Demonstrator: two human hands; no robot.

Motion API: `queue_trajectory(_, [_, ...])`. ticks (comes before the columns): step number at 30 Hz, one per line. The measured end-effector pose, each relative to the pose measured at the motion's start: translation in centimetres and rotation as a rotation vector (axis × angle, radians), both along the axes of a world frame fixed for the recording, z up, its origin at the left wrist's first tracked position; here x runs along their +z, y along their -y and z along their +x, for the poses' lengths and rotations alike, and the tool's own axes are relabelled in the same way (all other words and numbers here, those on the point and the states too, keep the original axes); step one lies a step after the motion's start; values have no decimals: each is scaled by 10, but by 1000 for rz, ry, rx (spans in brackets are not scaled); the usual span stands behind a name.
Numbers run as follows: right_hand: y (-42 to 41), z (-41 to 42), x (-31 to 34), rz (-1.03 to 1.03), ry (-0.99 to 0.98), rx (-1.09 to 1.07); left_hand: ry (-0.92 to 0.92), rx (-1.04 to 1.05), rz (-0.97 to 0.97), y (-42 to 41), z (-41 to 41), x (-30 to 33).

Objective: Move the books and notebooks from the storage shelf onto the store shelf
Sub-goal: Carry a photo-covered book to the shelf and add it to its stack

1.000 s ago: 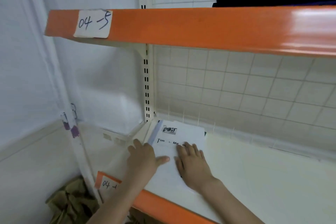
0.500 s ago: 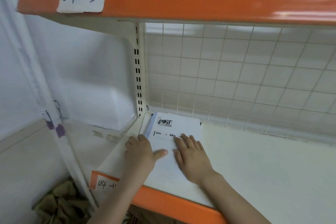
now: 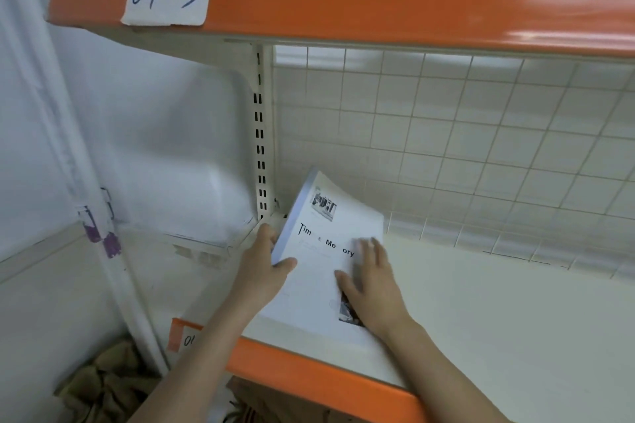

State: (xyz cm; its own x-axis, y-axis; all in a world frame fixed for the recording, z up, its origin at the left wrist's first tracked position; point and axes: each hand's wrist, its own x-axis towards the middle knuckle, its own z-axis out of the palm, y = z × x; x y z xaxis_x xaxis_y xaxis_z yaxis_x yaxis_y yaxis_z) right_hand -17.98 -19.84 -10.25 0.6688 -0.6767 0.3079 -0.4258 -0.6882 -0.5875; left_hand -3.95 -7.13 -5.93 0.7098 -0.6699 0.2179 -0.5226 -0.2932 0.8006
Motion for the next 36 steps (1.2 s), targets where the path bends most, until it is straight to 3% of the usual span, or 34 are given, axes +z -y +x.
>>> queue_trajectory(3, [12,-6,15,321,312,-190,-222,-31,-190,-5,4,3])
queue_trajectory(5, [15,-11,27,774,528,-146,-337,-13,-267,-4,3,5])
queue_trajectory(7, [14,-15,35,1013,563,-31,-398,-3,-265,0,2,7])
queue_trajectory(15, [23,-23,39,967,518,50,-564,-35,-168,-7,4,13])
queue_trajectory(17, [25,-26,45,982,520,56,-453,-9,-142,-11,11,17])
queue_trajectory(21, [27,-36,59,1037,552,73,-31,-88,74,-18,16,13])
queue_trajectory(25, [32,-60,68,1064,593,72,81,-146,132,-18,-10,18])
queue_trajectory(32, [44,-148,74,1024,659,5,424,-136,439,19,-73,29])
queue_trajectory(36, [49,-206,76,980,670,-53,484,-186,440,48,-117,34])
